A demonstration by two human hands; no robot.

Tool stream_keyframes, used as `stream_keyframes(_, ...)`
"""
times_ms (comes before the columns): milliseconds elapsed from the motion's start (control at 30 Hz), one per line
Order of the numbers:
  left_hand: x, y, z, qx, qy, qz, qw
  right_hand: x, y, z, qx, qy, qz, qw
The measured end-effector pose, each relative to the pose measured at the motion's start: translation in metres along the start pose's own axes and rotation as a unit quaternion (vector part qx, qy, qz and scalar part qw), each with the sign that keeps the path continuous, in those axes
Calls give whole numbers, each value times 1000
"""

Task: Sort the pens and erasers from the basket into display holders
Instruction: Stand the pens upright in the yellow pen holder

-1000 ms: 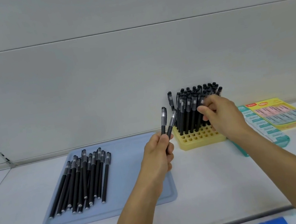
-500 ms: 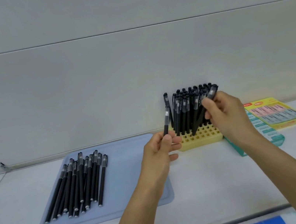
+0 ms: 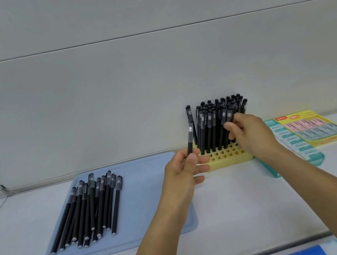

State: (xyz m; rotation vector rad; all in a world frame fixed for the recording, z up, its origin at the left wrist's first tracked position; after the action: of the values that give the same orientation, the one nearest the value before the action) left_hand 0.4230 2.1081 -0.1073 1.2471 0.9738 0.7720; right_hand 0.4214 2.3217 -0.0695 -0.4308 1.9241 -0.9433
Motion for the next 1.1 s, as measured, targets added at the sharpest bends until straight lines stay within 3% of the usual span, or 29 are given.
stream_keyframes(100,-2,2,1,8,3,1,1000,-11,1,4,24,35,54,998)
stream_keyframes(167,-1,6,-1,18,1,-1,1000,-24,-11,19,-7,86,-22,996)
stream_keyframes(200,2,9,-3,27,-6,-6,1000,-22,-22,27,-35,74,-105,991)
stream_keyframes(267,12,17,-5,50,-32,-28,998,-4,-48,39,-77,-29,-247,965)
stream_keyframes(333,25,27,-6,82,-57,-65,993,7,-62,47,-100,-92,-279,951)
stream_keyframes(400,27,38,-8,132,-27,-150,979,-6,-58,43,-106,-62,-275,954)
stream_keyframes(433,23,44,-10,163,21,-233,958,-19,-50,39,-98,-26,-277,956)
stream_keyframes(533,14,79,-10,282,163,-442,836,-55,-21,24,-68,82,-207,973)
stream_keyframes(600,27,91,-21,330,134,-531,769,-60,-11,15,-56,90,-125,986)
stream_keyframes(667,38,85,-38,316,81,-626,708,-55,-6,10,-47,73,-62,994)
stream_keyframes(700,39,78,-46,298,66,-651,695,-51,-4,8,-44,66,-40,996)
stream_keyframes(867,28,69,-49,276,76,-627,724,-37,1,0,-30,34,20,999)
stream_keyframes(1100,25,69,-48,268,78,-611,740,-26,-11,-7,-40,-5,85,996)
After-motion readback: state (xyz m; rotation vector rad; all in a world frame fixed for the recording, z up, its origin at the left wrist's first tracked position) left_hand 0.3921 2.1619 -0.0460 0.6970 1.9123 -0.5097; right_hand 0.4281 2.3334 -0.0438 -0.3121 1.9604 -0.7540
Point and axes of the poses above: each hand's wrist, its own z-axis away from the middle knuckle, its own x-axis out of the palm, y = z × x, the point moved 9 cm from there along -z, towards the middle knuckle, and after that the axes turned 14 degrees about -z, right-handed, at the moved point
